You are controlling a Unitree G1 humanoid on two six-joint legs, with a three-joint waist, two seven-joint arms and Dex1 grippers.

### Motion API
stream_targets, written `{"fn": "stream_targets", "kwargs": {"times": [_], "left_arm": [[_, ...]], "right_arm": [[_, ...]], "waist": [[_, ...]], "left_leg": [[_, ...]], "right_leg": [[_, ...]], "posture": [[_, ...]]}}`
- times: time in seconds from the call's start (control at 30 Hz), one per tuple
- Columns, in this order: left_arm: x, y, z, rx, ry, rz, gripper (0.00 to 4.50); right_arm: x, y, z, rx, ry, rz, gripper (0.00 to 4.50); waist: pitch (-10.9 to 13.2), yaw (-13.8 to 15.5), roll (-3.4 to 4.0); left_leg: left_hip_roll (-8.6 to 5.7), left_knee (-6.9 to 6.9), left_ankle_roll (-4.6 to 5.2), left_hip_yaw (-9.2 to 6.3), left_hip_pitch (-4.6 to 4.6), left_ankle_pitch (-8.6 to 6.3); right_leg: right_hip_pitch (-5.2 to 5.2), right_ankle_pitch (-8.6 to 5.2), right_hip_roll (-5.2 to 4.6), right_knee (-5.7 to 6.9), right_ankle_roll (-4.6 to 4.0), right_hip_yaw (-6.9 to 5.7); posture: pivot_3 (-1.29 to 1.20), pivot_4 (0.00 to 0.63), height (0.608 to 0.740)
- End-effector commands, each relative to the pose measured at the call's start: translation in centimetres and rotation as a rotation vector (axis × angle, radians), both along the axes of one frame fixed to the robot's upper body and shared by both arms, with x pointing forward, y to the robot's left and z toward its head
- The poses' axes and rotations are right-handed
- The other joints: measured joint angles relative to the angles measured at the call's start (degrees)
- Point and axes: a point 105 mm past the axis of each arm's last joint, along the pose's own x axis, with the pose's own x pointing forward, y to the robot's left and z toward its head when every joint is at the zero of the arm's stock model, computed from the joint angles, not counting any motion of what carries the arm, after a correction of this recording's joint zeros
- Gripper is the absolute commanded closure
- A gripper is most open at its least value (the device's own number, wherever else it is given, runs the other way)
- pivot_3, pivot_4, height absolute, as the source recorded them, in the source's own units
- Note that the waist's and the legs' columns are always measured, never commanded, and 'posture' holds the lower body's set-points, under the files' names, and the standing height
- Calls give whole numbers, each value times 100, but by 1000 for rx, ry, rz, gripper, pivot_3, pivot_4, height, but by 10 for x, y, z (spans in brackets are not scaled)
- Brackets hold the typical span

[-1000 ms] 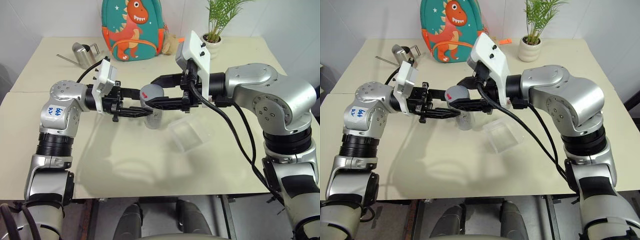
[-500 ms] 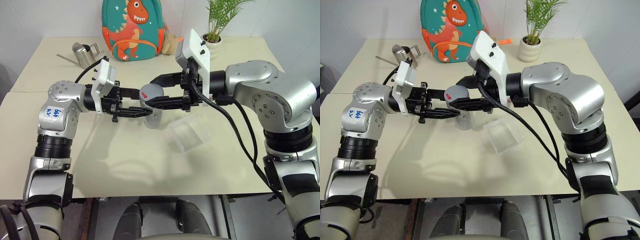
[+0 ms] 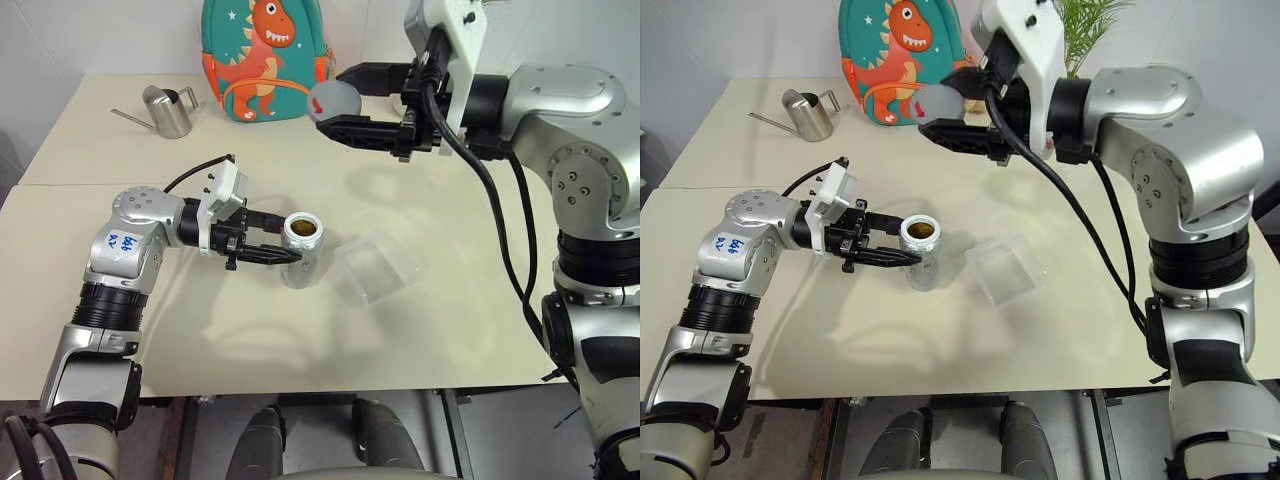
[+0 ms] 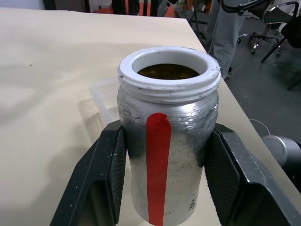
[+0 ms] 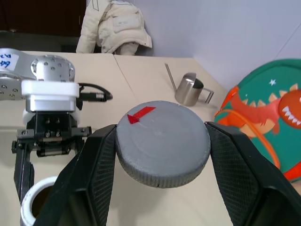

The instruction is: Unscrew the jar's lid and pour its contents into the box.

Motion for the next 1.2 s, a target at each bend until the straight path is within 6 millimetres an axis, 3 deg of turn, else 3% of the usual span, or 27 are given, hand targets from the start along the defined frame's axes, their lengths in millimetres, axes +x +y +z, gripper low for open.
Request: {"fn": "stream_targets", "kwargs": {"times": [0.03,0.17,0.3,0.53,0.8,1.0,1.2], "left_arm": [[6,11,30,-54,-100,58,2482],[14,24,49,-94,-142,124,2482],[24,34,62,-121,-186,182,2482],[42,33,70,-160,-262,260,2482],[48,20,71,-184,-285,243,2482],[49,11,69,-183,-293,220,2482],[51,1,71,-170,-343,200,2482]], "right_arm": [[11,-25,-2,24,-8,-133,1745],[36,-70,-37,9,75,-378,1745],[54,-128,-80,-13,174,-670,1745],[51,-196,-144,-1,315,-991,1745],[33,-212,-182,34,407,-1096,1745],[23,-208,-190,28,419,-1071,1745],[18,-207,-181,47,404,-1039,40]], "waist": [[0,3,0],[0,18,-1],[-1,27,-2],[-1,15,-2],[-1,4,-2],[-1,15,-2],[-1,13,-2]], "left_leg": [[0,0,0,0,0,0],[-1,2,0,0,0,0],[-3,2,1,5,-2,0],[-3,1,3,11,0,0],[-3,4,6,21,7,2],[-4,5,6,22,7,2],[-4,6,6,22,7,2]], "right_leg": [[0,0,0,0,0,0],[1,0,-1,0,0,0],[1,0,-3,-3,1,1],[0,0,-2,-3,1,7],[-1,1,-2,6,4,19],[1,2,-2,4,6,21],[1,3,-2,5,7,21]], "posture": [[0,150,740],[0,150,740],[0,150,740],[0,150,740],[0,150,740],[0,150,740],[0,150,740]]}}
